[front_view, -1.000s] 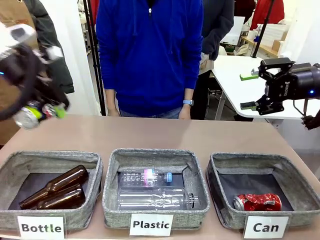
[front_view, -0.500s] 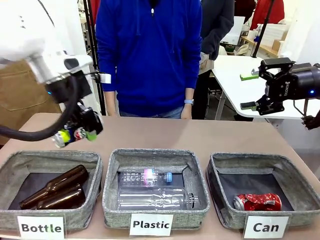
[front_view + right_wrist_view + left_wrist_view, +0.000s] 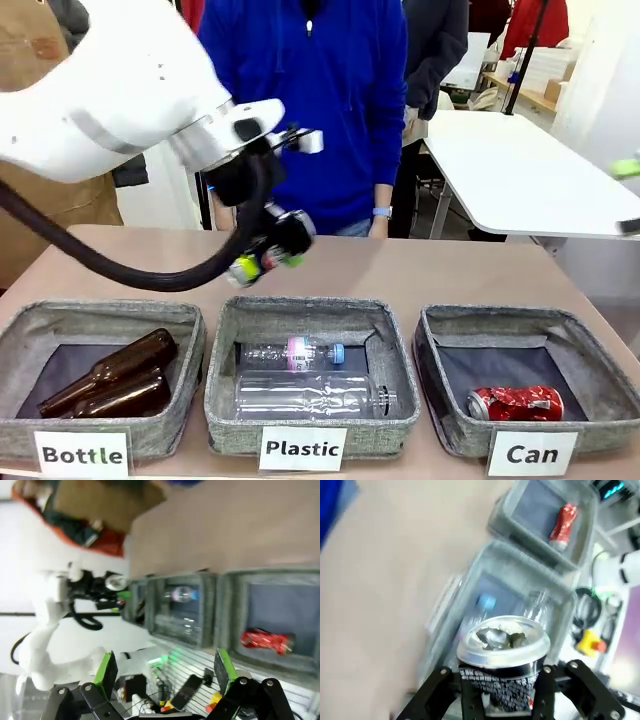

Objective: Sort the can waste into the basket.
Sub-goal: Pick up the can waste from the table and place it in the right Fabric basket.

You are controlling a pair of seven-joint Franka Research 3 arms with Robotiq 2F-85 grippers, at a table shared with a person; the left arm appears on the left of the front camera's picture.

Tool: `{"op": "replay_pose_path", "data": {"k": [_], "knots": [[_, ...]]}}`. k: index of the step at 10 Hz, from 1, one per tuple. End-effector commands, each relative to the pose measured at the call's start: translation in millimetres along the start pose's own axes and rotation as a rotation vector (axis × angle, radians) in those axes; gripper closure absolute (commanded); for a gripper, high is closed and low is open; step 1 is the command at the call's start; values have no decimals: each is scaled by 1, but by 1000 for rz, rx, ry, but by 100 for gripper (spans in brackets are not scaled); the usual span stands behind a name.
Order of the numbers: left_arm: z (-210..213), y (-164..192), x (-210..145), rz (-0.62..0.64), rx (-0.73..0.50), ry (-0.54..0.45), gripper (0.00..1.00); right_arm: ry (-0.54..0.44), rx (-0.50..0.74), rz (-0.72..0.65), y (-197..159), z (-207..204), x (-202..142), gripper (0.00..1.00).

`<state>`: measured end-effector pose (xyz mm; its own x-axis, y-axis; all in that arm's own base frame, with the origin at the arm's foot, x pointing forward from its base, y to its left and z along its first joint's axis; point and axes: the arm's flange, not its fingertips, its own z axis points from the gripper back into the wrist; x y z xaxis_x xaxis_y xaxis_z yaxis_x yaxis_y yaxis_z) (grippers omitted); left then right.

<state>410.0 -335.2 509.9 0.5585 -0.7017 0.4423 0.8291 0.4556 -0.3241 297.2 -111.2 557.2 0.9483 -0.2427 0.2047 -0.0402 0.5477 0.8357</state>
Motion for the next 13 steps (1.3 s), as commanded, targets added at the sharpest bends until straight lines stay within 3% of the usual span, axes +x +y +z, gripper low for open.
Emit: {"op": "replay_pose_path", "data": {"k": [1, 3, 6, 7, 9, 13], "knots": [[-31, -37, 62, -100, 19, -54, 91, -69, -98, -37, -41, 38, -40, 0], [-83, -89, 118, -193, -69, -46, 91, -63, -200, -45, -86, 57, -80, 0], [-176, -153, 168, -173, -153, 17, 91, -183, -107, -146, -135, 70, -109, 0], [-202, -162, 181, -182, -110, 19, 91, -92, -166, -102, -110, 68, -99, 0], [-232, -160, 195, -173, -36, 16, 91, -92, -166, -102, -110, 68, -99, 0], [-246, -150, 190, -165, -14, 43, 91, -92, -166, -102, -110, 68, -99, 0]]}}
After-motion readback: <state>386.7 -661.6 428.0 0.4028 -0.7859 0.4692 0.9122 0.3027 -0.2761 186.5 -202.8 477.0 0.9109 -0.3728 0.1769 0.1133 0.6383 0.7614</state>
